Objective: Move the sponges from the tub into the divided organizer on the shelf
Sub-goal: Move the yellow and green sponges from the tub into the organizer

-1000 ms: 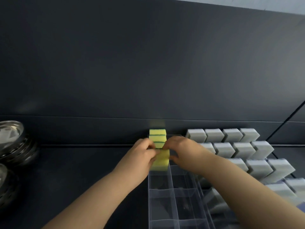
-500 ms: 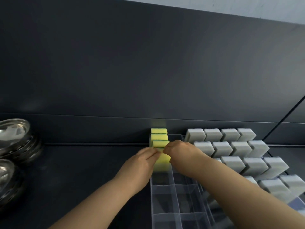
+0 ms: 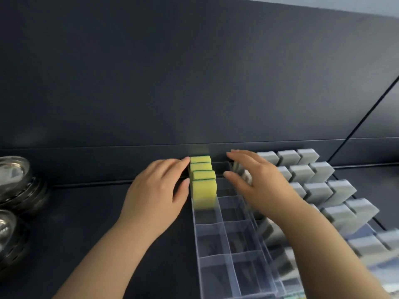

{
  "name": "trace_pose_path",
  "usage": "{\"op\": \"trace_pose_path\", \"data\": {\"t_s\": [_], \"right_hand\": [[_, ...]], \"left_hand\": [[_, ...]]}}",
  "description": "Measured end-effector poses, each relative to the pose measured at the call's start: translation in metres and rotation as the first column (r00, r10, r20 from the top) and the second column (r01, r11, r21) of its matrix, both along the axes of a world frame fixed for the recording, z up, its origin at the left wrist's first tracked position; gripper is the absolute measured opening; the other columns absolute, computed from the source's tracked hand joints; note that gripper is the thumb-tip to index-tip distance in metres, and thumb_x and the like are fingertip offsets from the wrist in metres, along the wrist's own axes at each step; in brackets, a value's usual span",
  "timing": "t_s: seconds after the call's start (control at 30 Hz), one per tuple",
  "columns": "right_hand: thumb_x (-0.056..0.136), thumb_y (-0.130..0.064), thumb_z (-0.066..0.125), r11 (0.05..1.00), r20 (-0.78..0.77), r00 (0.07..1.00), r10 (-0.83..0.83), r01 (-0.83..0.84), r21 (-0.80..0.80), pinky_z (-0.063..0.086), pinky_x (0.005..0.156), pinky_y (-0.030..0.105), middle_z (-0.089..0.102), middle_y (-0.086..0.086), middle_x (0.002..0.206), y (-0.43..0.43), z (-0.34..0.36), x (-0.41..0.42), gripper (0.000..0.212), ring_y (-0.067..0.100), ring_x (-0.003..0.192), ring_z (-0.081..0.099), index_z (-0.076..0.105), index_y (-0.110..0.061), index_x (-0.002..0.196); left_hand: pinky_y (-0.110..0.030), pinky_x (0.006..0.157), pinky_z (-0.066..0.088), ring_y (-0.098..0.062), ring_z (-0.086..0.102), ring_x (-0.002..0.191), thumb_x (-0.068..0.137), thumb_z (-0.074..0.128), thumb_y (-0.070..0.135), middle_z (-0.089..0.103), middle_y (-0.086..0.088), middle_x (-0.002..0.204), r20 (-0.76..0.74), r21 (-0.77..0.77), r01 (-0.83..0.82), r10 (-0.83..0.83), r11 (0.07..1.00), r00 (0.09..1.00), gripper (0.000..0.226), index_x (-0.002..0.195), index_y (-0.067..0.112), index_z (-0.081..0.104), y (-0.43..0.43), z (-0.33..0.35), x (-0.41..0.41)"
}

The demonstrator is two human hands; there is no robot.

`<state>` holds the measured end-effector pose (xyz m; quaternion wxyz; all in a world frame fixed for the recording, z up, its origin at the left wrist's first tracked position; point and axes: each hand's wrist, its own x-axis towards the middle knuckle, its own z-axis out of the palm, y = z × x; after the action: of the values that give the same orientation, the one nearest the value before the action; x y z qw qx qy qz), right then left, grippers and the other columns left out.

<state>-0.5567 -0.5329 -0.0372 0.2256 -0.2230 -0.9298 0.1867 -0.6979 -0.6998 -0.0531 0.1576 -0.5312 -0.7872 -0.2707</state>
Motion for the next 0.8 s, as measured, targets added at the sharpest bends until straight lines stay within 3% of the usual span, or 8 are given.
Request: {"op": "trace_pose_path", "data": {"t_s": [0.27,0.4,0.53,0.7,0.8], "right_hand": [[0.085,-0.049,0.047,0.995,-0.075,0.992,-0.097,0.098,0.001,0.028,0.097,0.012,0.044,-0.018,0.135,0.004,0.008,0.099,0.05,0.0,0.125,0.038,0.049,-0.028,0.131],[0.079,-0.058,0.038,0.981,-0.1,0.976,-0.192,0.194,0.002,0.036,0.096,0.022,0.044,-0.017,0.134,0.011,0.004,0.173,0.061,0.009,0.119,0.048,0.05,-0.027,0.13],[0.08,-0.056,0.041,0.955,-0.123,0.948,-0.295,0.296,-0.008,0.034,0.096,0.022,0.042,-0.021,0.129,0.017,-0.006,0.279,0.056,0.006,0.124,0.043,0.053,-0.028,0.127],[0.079,-0.057,0.041,0.883,-0.049,0.883,-0.467,0.463,-0.08,0.027,0.094,0.008,0.041,-0.021,0.129,0.013,-0.035,0.42,0.059,-0.001,0.12,0.039,0.051,-0.028,0.129],[0.086,-0.046,0.051,0.821,0.024,0.826,-0.563,0.562,-0.104,0.03,0.103,0.021,0.042,-0.017,0.133,0.006,-0.06,0.491,0.049,0.006,0.126,0.04,0.049,-0.027,0.131]], "left_hand": [[-0.03,0.085,0.046,-0.019,0.057,0.104,0.089,0.045,0.031,0.063,-0.001,0.111,-0.014,0.036,0.08,-0.08,0.996,0.997,0.042,0.125,0.013,0.056,0.013,0.014,0.081],[-0.029,0.087,0.045,-0.017,0.057,0.105,0.089,0.048,0.031,0.062,0.001,0.113,0.017,0.035,0.177,-0.178,0.984,0.984,0.041,0.126,0.014,0.056,0.036,0.008,0.145],[-0.03,0.085,0.048,-0.016,0.058,0.105,0.088,0.042,0.033,0.063,0.001,0.113,0.045,0.027,0.318,-0.319,0.948,0.947,0.044,0.125,0.014,0.057,0.065,0.002,0.238],[-0.032,0.08,0.05,-0.02,0.061,0.098,0.086,0.046,0.033,0.065,-0.001,0.11,0.091,-0.003,0.415,-0.413,0.91,0.906,0.043,0.121,0.013,0.06,0.097,-0.02,0.355],[-0.03,0.091,0.043,-0.02,0.054,0.111,0.09,0.053,0.032,0.06,0.001,0.121,0.196,-0.08,0.467,-0.445,0.881,0.873,0.042,0.129,0.017,0.054,0.114,-0.048,0.409]]}}
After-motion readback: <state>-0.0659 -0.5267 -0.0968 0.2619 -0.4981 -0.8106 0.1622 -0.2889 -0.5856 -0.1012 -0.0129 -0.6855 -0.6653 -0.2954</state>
